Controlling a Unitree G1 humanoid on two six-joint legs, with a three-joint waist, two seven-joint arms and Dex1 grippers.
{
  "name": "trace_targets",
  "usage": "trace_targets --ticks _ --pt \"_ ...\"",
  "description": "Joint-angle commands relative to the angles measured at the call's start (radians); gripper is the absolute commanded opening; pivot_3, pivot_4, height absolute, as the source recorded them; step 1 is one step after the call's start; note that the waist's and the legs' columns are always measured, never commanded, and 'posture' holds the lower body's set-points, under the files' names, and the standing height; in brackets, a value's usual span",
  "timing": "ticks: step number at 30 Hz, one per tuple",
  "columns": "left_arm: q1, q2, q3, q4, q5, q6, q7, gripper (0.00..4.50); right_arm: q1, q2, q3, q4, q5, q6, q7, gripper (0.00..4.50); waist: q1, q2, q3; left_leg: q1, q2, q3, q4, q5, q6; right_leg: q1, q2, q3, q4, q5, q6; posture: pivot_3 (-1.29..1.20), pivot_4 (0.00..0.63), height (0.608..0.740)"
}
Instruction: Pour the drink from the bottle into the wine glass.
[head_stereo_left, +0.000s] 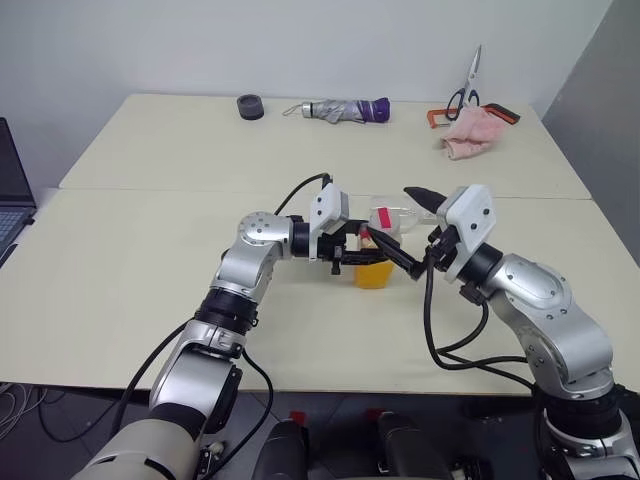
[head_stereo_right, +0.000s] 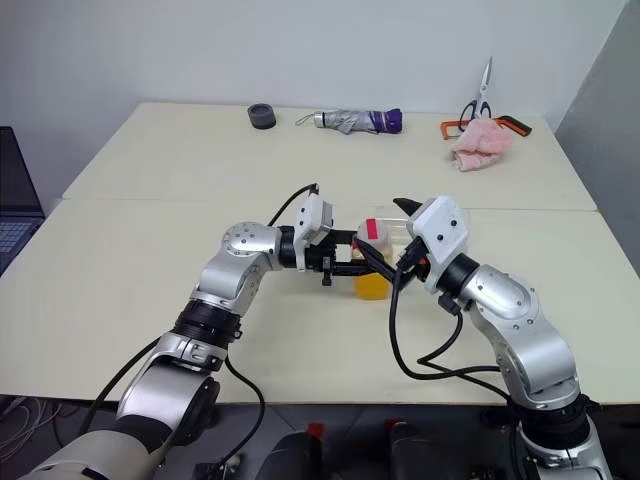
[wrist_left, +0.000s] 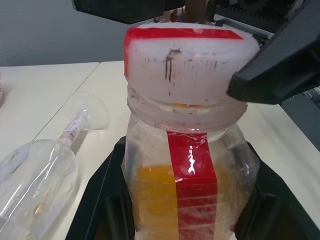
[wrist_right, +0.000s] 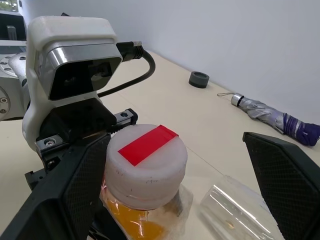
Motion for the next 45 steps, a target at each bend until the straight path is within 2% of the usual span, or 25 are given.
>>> trace_targets --ticks 1,45 --pt "-0.028 0.000 0.022 -0.017 -0.016 -0.022 -0.004 1.89 -0.001 -0.010 -0.051 -0.028 0.021 -0.002 0.003 4.50 0.000 0.000 0.000 0.000 0.000 0.000 0.000 0.000 0.000 0.000 0.000 0.000 0.000 0.000 0.000 0.00 0.150 0.740" --pt "-0.034 0.009 0.026 -0.006 -0.017 -0.025 -0.009 1.89 0.037 -0.069 -0.100 -0.061 0.071 0.032 0.015 4.50 0.000 0.000 0.000 0.000 0.000 0.000 0.000 0.000 0.000 0.000 0.000 0.000 0.000 0.000 0.000 0.00 0.150 0.740"
